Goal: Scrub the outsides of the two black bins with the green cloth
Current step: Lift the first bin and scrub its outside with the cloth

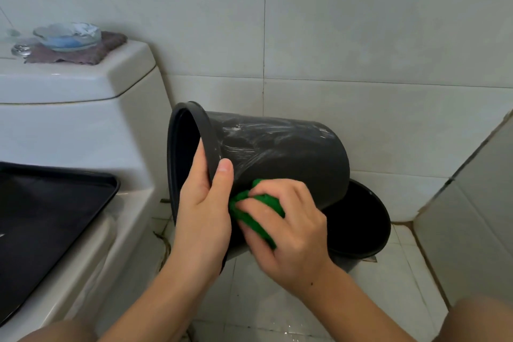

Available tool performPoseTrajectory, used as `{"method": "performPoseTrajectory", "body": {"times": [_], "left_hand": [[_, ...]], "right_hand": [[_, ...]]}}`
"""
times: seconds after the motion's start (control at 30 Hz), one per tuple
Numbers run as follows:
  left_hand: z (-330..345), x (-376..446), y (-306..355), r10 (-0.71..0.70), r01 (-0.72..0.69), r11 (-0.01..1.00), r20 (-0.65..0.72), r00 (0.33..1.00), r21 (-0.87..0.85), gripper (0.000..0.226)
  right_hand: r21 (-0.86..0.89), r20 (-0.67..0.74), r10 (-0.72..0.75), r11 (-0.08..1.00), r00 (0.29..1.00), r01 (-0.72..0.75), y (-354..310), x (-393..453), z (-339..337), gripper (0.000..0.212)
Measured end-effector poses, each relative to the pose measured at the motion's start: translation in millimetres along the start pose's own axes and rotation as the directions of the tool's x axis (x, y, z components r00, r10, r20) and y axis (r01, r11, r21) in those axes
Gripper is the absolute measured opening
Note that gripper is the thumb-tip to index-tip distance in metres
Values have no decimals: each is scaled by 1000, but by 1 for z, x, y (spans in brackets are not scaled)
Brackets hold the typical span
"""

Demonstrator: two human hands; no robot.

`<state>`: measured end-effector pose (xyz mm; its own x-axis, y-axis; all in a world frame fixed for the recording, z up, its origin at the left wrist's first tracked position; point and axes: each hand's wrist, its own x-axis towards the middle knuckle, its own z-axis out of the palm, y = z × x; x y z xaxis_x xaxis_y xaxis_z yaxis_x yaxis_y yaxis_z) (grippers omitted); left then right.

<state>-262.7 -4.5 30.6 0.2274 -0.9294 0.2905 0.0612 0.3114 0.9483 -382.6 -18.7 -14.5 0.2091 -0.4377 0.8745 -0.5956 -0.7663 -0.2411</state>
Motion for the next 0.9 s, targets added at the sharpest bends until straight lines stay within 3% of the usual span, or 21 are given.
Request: {"method": "performPoseTrajectory", "body": {"times": [0.07,0.13,0.2,0.27,0.43,0.5,0.63,0.7,0.77,0.83,0.9], "left_hand": [[0,-1,1,22,-23,999,24,999,44,48],[1,-3,1,60,-64,993,54,997,94,53],[1,-5,1,86,-93,989,62,994,116,55],[1,-3,1,89,-94,988,46,995,121,55],[-7,-1,0,14,-14,1000,5,1000,-8,45],[-10,0,2,19,-20,999,-12,1000,-29,45],[-17,1,10,54,-54,998,-16,998,-12,46],[-20,-1,12,69,-69,998,13,998,-5,46],[-21,-3,11,91,-92,996,50,995,10,47],[-19,-3,8,95,-97,995,76,993,23,49],[-12,-2,5,93,-97,995,91,991,38,51]], "right_hand": [[-16,-80,146,989,986,-148,13,9,2,20],[14,-156,340,940,927,-342,27,23,4,24],[25,-178,411,910,894,-413,27,26,7,25],[8,-180,347,936,921,-351,11,18,11,23],[25,-109,23,999,994,-20,-15,8,12,19],[-1,-125,-1,1000,992,1,-2,12,7,19],[-82,-198,295,945,935,-316,46,9,-4,22],[-37,-216,525,838,823,-545,71,10,-14,24],[2,-217,666,732,714,-682,88,13,-22,20],[-20,-220,662,731,716,-682,88,15,-23,19],[-25,-201,560,817,804,-575,68,16,-16,23]]}}
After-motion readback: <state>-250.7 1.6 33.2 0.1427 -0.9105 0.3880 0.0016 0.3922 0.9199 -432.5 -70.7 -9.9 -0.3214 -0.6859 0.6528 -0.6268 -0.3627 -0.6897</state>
